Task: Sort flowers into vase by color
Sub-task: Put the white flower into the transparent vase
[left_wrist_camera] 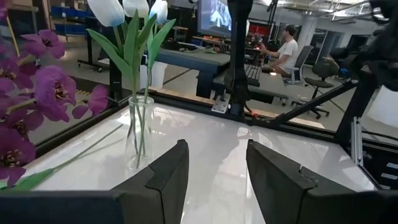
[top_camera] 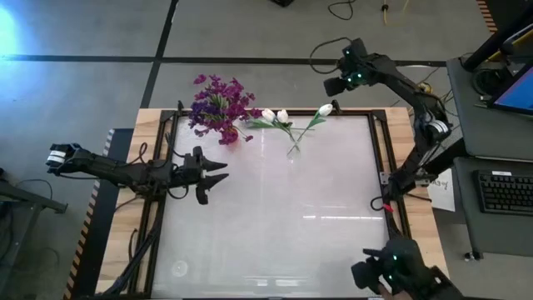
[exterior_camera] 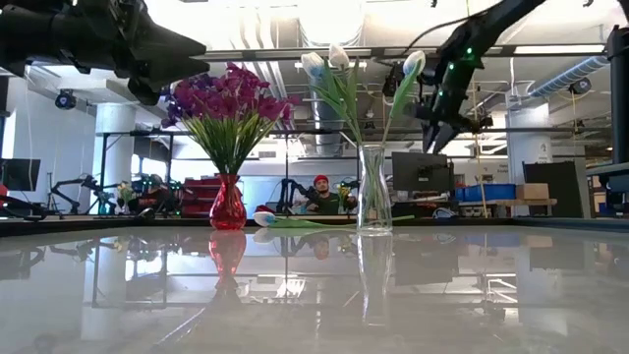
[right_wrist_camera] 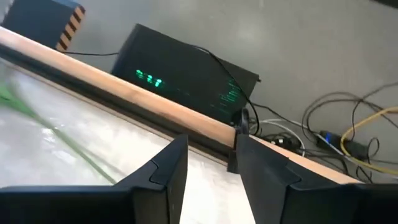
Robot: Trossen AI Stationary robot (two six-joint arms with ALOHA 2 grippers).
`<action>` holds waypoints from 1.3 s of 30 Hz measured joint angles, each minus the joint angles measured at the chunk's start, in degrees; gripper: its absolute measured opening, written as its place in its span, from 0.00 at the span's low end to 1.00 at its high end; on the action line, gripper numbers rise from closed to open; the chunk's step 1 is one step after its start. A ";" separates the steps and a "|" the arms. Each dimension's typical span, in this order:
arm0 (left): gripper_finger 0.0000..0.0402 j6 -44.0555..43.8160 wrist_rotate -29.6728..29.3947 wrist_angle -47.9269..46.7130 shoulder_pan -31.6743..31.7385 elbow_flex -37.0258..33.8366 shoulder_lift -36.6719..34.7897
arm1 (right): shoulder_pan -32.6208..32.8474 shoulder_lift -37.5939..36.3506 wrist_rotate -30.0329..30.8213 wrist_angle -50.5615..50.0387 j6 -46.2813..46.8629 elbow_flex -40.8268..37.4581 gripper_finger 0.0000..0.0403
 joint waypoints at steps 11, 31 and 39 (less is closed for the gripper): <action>0.37 0.03 -3.99 0.09 0.00 0.00 -0.03 | -5.58 3.59 -0.56 0.32 -0.04 -0.75 0.22; 0.37 2.09 -4.07 -0.35 0.00 0.00 0.01 | 1.42 4.86 -21.72 20.40 -7.36 -18.74 0.22; 0.37 2.11 -4.06 -0.38 0.00 0.00 0.01 | 5.16 4.84 -22.11 20.96 -19.08 -19.66 0.38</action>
